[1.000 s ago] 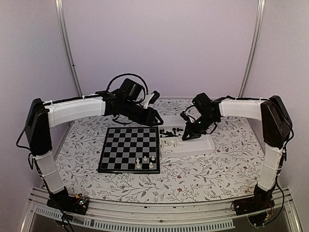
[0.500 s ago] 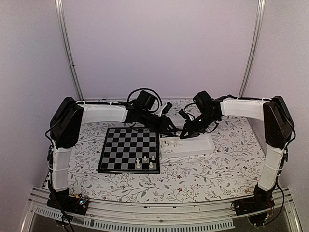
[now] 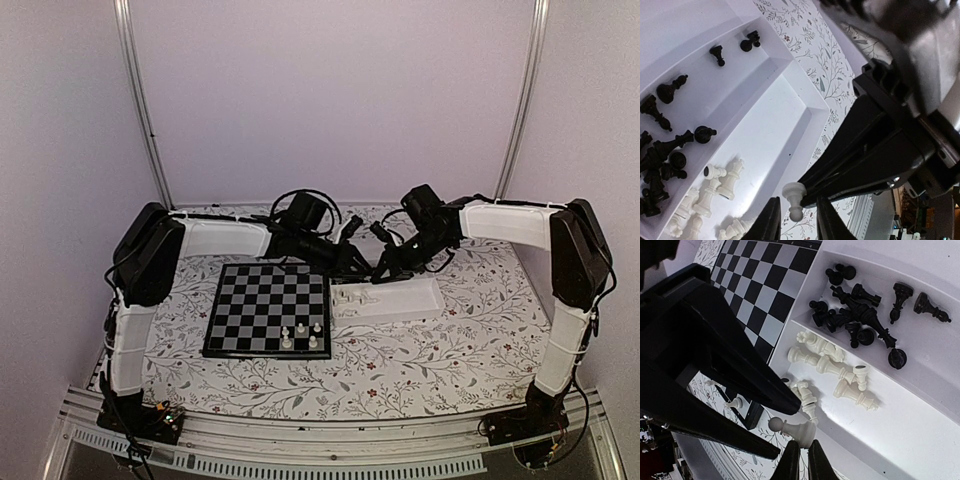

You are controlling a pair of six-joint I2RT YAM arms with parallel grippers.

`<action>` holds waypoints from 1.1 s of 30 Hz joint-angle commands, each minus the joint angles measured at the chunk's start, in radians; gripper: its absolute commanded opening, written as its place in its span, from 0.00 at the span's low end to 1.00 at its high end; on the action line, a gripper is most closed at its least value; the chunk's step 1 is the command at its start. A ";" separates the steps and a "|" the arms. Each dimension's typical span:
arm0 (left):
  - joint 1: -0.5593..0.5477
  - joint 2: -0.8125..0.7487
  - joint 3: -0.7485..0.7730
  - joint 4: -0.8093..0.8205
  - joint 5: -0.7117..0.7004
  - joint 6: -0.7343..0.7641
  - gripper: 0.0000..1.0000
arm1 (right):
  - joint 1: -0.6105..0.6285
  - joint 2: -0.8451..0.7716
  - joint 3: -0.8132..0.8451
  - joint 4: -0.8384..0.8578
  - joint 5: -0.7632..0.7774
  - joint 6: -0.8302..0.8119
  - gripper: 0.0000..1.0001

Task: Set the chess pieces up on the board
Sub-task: Place the chess piece on the chessboard.

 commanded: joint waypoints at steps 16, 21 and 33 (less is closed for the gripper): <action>0.007 -0.037 0.075 -0.101 -0.033 0.088 0.04 | -0.008 -0.040 0.013 -0.032 -0.048 0.004 0.33; 0.014 -0.167 0.141 -0.450 -0.232 0.244 0.04 | -0.023 -0.136 -0.064 -0.011 -0.016 0.030 0.41; 0.014 -0.503 -0.187 -0.851 -0.541 0.267 0.03 | -0.024 -0.015 -0.029 -0.009 0.050 0.044 0.41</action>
